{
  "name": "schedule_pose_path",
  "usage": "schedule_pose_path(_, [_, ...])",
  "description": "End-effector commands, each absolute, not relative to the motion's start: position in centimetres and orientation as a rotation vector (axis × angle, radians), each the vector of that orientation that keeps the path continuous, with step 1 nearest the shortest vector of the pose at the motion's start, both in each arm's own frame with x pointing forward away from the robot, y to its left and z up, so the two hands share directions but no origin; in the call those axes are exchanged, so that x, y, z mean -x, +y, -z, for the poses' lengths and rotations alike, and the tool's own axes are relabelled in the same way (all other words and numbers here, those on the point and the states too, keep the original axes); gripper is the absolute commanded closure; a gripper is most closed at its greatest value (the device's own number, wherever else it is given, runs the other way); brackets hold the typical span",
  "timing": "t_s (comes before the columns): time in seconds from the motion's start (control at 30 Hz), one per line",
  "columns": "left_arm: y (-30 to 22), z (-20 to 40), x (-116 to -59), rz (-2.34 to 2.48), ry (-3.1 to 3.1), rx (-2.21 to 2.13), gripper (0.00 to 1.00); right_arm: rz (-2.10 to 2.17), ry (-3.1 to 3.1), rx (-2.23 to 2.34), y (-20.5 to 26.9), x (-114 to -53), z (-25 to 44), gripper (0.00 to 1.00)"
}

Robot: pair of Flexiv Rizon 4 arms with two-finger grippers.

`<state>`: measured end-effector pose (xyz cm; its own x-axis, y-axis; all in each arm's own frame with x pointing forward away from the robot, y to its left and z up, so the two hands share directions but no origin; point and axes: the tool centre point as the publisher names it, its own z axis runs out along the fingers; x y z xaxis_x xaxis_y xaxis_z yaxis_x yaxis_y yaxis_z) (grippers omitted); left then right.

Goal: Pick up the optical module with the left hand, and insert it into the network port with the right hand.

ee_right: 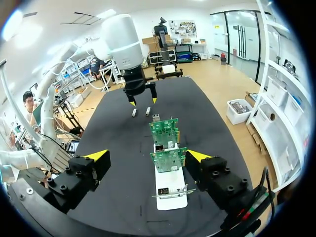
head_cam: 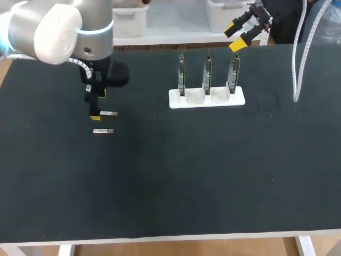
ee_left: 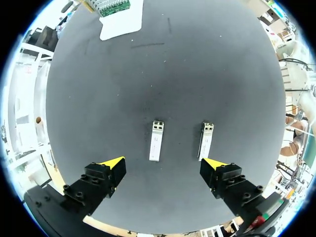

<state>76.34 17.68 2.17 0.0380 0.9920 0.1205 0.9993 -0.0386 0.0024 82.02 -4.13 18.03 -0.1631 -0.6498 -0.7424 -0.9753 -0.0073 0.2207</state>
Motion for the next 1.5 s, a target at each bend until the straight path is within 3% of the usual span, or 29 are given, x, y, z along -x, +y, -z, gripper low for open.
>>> schedule_pose_path(0.03, [17.6, -2.1, -76.8, 0.121, -2.115, 2.210, 0.00, -1.204, 1.806, 1.779, -4.1, -82.9, -18.1, 0.00])
schedule_pose_path(1.5, [16.3, 0.1, -77.3, 0.010, -2.091, 2.244, 0.00, -1.204, 1.806, 1.779, -4.1, -82.9, -18.1, 0.00])
